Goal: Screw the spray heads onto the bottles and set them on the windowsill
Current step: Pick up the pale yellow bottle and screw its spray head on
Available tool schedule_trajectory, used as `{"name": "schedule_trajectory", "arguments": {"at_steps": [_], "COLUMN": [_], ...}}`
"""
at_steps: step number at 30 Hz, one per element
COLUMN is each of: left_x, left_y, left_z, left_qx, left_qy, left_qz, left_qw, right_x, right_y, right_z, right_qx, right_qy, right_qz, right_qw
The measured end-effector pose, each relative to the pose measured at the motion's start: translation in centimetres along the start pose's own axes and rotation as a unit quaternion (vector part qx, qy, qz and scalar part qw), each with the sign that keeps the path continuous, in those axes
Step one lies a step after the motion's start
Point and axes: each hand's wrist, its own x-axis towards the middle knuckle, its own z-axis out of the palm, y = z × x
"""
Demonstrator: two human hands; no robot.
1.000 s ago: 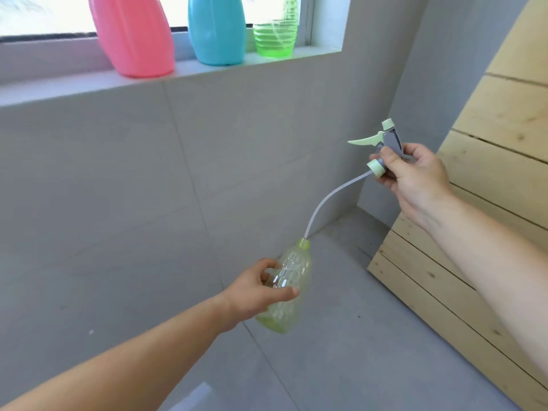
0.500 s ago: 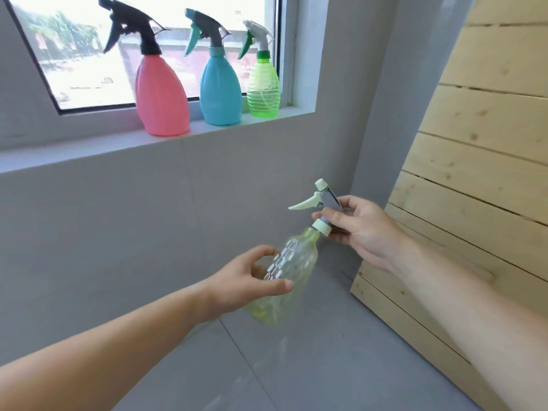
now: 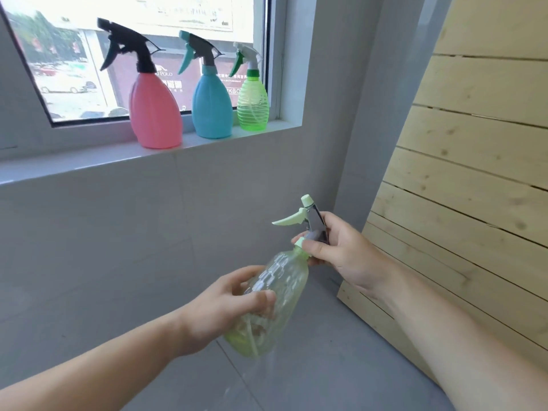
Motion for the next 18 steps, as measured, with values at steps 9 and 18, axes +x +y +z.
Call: {"name": "schedule_trajectory", "arguments": {"at_steps": [9,18], "left_x": [-0.2,0.4], "left_y": [-0.7,-0.9], "left_z": [0.1,-0.3], "left_qx": [-0.070,-0.127], "left_qy": [-0.010,-0.035], "left_qz": [-0.055,-0.106], "left_qw": [0.996,0.986], "right_x": [0.4,0.6], "right_y": [1.2,1.2], "right_z": [-0.6,-1.1], "right_qx": [-0.016,0.048], "right_qy": [-0.048,-0.078], "right_qz": [-0.001,-0.009], "right_qw": [0.999,0.996]}}
